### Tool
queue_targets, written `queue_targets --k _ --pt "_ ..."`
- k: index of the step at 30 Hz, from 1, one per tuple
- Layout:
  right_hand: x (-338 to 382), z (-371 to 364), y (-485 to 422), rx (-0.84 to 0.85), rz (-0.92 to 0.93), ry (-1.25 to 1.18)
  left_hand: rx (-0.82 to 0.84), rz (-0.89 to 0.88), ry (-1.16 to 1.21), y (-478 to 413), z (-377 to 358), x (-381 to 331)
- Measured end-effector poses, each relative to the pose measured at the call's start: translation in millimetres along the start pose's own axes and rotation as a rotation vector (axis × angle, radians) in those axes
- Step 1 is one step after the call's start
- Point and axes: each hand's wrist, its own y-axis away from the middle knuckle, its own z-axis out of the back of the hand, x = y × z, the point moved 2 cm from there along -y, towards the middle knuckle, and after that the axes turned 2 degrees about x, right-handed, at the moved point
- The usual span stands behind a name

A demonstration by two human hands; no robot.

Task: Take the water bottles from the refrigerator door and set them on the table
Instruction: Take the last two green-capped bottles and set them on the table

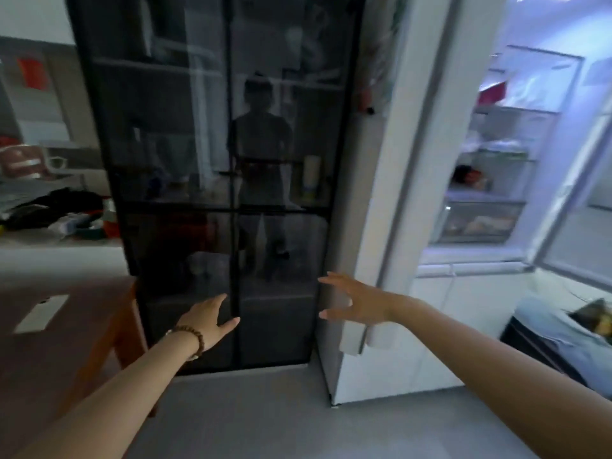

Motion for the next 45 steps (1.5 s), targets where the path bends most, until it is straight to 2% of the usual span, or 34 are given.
queue_targets --k 5,11,16,21,24,29,35,40,45 --pt "-107 33 124 -0.051 -0.079 0.066 0.196 -0.168 0.026 20 -64 -149" --pt "-245 67 239 -0.003 -0.386 0.098 0.265 -0.402 -0.16 46 -107 -326" --pt "-324 106 296 -0.186 -0.432 0.003 0.185 -0.578 -0.245 30 -118 -463" --pt "-393 145 327 -0.303 -0.508 0.12 0.117 -0.732 -0.347 -13 -131 -578" --pt "-441 175 342 -0.377 -0.588 0.103 0.027 -0.806 -0.305 -54 -131 -643" --pt "-508 248 363 -0.564 -0.701 0.102 0.055 -0.874 -0.185 -119 -131 -744" --pt "-589 331 376 -0.691 -0.742 0.134 -0.103 -0.945 -0.168 -173 -126 -855" --pt "-670 392 375 -0.742 -0.684 0.146 -0.065 -0.945 -0.16 -209 -140 -944" --pt "-749 453 368 -0.845 -0.521 0.128 -0.062 -0.914 0.014 -239 -157 -1035"
